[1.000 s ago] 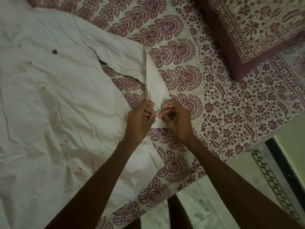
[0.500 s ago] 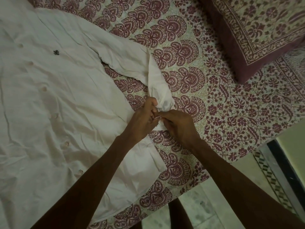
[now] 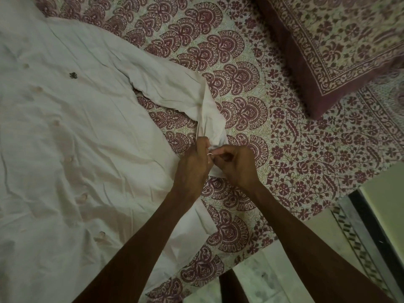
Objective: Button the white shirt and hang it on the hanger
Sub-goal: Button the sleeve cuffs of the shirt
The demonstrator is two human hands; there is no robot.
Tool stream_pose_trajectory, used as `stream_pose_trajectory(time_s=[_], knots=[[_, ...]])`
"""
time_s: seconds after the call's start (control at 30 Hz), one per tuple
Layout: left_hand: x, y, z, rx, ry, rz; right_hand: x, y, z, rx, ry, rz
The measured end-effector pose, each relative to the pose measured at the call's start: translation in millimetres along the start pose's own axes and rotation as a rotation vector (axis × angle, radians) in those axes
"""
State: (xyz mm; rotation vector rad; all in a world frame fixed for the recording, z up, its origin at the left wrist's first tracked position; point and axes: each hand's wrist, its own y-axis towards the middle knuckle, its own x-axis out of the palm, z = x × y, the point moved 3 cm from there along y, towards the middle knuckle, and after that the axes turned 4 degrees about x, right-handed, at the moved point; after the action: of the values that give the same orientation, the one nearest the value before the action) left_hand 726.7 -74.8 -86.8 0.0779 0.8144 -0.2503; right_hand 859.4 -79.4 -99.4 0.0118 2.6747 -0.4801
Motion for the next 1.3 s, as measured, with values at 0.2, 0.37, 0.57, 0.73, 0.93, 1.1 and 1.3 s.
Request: stream_pose_trajectory(time_s=[0.2, 0.37, 0.57, 0.73, 0.93, 1.1, 1.3], knots=[[-3.9, -0.4, -1.1, 0.105, -0.005, 0.093, -6.3, 5.8, -4.9, 0.116, 0.209, -0.010], [-17.5, 1.0, -4.5, -0.018, -0.385, 0.098, -21.1, 4.3, -4.0, 0.252, 0.356, -0.022], [-32.5, 33.4, -0.4, 0.053, -0.369, -0.062, -28.9, 0.5, -10.2, 0.287, 0.461, -0.038], [-41.1, 56.5, 25.7, 0.342, -0.028, -0.256, -40.7, -0.9, -17.2, 0.281, 0.514, -0.007], [-42.2, 71.7, 36.5, 0.248, -0.232, -0.239, -63.1, -4.2, -22.8, 0.308, 0.576, 0.051], [-37.5, 89.8, 23.5, 0.312, 0.029, -0.108, -80.9, -4.1, -5.6, 0.641, 0.955, 0.219], [3.0, 112.0, 42.0, 0.248, 0.198, -0.116, -92.9, 6.6, -1.1, 0.590, 0.671, 0.391]])
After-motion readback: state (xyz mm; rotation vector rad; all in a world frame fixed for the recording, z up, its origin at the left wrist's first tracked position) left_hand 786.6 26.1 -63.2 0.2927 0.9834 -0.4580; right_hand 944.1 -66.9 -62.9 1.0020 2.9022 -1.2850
